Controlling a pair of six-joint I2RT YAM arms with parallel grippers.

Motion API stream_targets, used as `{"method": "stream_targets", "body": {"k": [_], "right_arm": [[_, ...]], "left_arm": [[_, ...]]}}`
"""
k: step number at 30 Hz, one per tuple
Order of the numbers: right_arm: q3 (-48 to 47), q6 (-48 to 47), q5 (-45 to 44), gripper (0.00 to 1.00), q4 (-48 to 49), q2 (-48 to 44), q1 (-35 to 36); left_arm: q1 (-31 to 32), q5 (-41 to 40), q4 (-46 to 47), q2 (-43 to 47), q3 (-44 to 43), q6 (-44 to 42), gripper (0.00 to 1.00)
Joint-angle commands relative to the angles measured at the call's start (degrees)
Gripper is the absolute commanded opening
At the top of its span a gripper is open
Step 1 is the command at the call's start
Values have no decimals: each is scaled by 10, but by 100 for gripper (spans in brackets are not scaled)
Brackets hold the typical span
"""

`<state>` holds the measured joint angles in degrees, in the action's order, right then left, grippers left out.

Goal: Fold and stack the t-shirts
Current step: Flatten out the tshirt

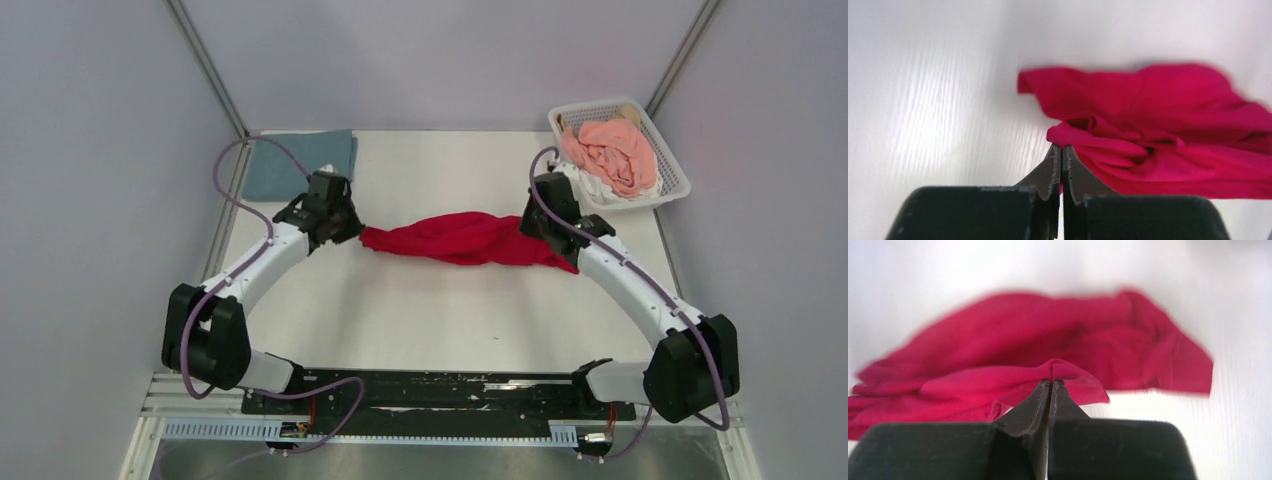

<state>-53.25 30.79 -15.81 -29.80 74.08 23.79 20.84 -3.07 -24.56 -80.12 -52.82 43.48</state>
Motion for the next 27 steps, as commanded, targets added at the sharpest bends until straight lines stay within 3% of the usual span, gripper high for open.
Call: {"method": "stream_targets", "body": {"k": [1,4,9,16,23,27], "right_arm": [[-144,-107,14,0,83,4,-26],[-206,-142,30,0,91,-18,-39],[-260,-193,90,0,126,-88,-39],[-364,-207,237,0,121,-155,-39],[-472,-209,338,0,119,-166,-39],[-525,-220,329,0,118,-142,-39]], "left_arm": [[-25,-33,5,8,-137,-36,0],[-25,-53,6,39,-205,-65,0],[-25,-54,41,145,-246,-106,0],[-25,29,33,239,-360,-156,0],[-25,96,-12,256,-504,-196,0],[-25,107,-43,230,-585,-213,0]]}}
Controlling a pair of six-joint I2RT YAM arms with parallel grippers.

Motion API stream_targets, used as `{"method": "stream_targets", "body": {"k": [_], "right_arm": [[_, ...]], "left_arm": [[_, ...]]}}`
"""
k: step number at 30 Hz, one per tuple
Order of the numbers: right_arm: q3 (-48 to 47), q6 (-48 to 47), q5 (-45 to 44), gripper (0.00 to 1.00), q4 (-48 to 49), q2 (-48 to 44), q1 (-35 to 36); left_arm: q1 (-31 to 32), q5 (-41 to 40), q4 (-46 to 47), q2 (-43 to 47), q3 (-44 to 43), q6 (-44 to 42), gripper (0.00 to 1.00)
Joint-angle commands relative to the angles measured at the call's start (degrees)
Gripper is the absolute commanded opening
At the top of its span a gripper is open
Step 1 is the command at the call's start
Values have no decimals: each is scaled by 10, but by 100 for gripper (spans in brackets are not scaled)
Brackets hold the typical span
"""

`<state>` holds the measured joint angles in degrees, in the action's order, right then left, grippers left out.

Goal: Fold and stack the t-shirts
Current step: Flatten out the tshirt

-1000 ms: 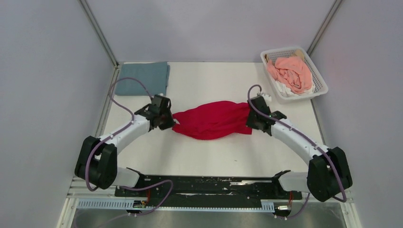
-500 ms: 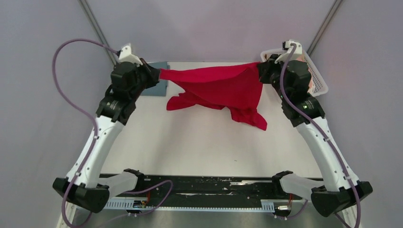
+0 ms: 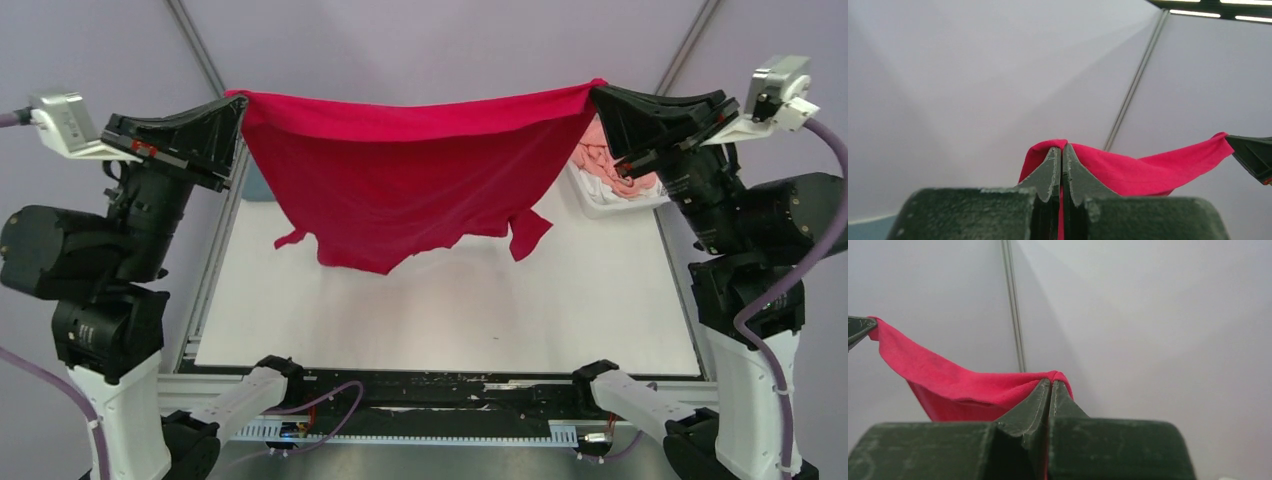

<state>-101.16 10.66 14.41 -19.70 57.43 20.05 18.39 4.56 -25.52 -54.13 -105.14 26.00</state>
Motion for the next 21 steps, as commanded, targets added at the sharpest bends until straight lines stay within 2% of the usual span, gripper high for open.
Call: {"method": "stream_targets", "body": {"k": [1,7,12,17,21], "right_arm": [[-56,-20,16,0,18,34,-1],[-110,-53,-57,0,20,127,-1],[-141,-101,-135,0,62,230,-9],[-181,-104,-133,0,104,338,-44],[-255,-103,-126,0,124,403,-65]], "left_arm": [[-1,28,-36,-40,-71,-40,0],[0,-66,-24,-108,-107,-74,0],[-2,-182,9,-219,-140,-101,0],[-30,-168,5,-337,-232,-106,0],[-60,-85,-15,-431,-346,-78,0]]}}
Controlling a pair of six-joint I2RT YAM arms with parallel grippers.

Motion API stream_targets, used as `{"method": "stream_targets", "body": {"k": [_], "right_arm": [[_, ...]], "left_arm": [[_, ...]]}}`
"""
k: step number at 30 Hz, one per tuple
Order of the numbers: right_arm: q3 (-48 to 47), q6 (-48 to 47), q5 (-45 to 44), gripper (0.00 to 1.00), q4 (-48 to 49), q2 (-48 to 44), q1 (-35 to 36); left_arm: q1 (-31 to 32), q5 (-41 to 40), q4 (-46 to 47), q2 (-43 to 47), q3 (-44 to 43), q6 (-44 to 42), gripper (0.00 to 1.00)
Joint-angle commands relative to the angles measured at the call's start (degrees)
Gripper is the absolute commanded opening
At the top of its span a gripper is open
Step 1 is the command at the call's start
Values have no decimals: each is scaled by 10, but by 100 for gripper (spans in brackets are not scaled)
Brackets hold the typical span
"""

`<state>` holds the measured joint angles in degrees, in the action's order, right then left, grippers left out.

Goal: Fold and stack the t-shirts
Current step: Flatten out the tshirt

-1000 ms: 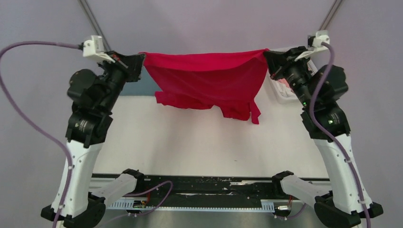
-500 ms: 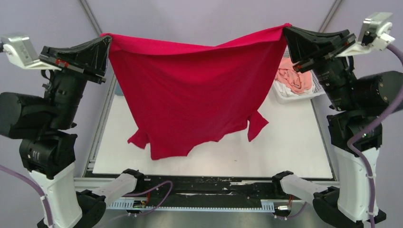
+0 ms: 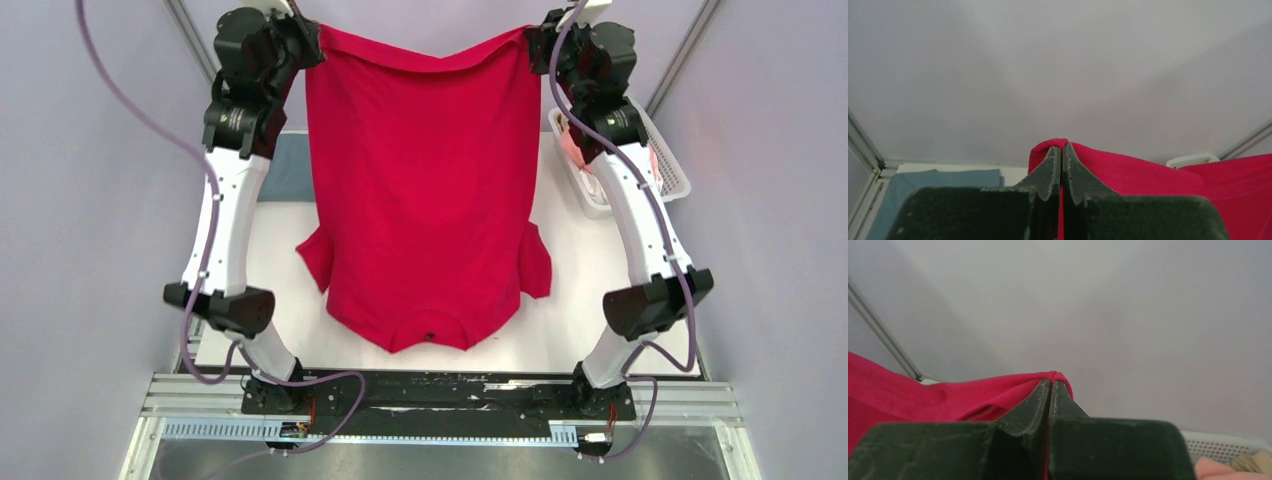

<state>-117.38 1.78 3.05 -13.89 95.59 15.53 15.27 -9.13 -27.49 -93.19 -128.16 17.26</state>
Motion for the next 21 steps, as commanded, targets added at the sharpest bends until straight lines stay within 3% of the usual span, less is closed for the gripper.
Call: {"method": "stream_targets", "body": {"k": [1,6,11,15,17,21], "right_arm": [[-116,-14,-8,0,66,33,-24],[-142,-14,5,0,65,26,-27],[-13,-10,6,0,68,-60,-27],[190,40,35,0,71,-194,-27],[291,75,69,0,72,-252,-26],[459,143,77,0,31,-343,-24]], "left_arm": [[-33,64,1,-63,-133,14,0],[-40,111,27,-60,-150,29,0],[-40,149,15,-13,-74,43,0],[-40,180,-5,73,101,61,0],[-38,199,11,128,271,80,0],[-29,200,72,238,521,135,0]]}}
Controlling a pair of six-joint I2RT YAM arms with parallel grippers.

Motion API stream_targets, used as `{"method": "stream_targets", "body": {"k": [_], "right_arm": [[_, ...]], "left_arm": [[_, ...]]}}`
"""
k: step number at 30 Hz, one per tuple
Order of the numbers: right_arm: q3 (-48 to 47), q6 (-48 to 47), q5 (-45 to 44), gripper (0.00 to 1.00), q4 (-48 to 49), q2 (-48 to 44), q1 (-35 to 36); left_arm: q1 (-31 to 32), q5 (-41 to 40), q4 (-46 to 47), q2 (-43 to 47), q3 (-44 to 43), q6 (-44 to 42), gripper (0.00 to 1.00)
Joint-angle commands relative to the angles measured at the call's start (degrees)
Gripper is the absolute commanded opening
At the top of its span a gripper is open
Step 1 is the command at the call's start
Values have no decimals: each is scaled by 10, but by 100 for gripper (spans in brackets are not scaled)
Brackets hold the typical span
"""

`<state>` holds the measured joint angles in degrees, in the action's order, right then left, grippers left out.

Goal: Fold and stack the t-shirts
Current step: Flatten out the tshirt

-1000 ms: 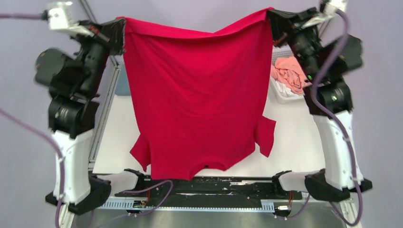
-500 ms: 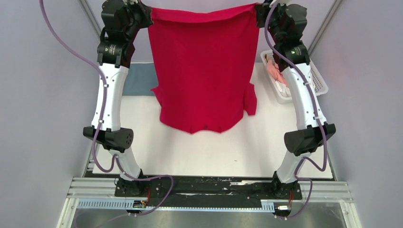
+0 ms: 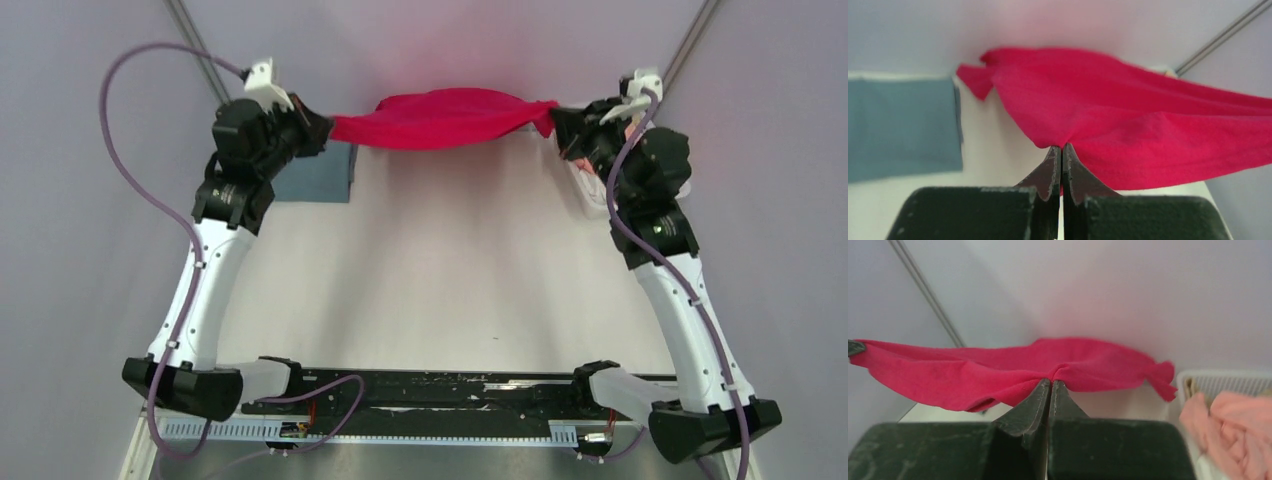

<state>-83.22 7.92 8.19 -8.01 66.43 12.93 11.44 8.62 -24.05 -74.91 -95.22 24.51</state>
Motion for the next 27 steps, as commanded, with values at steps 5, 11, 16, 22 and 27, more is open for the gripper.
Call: {"method": "stream_targets", "body": {"k": [5,11,16,22,27], "right_arm": [[255,142,4,0,-138,-137,5],[379,157,52,0,-303,-211,8],[489,204,104,1,-362,-216,11],[513,285,76,5,-387,-171,20],[497,291,19,24,-443,-172,23]], "left_arm": [[48,45,59,145,396,125,0],[113,86,24,187,585,166,0],[140,97,30,181,695,208,0],[188,127,40,169,745,265,8],[209,100,-34,182,727,276,45]]}}
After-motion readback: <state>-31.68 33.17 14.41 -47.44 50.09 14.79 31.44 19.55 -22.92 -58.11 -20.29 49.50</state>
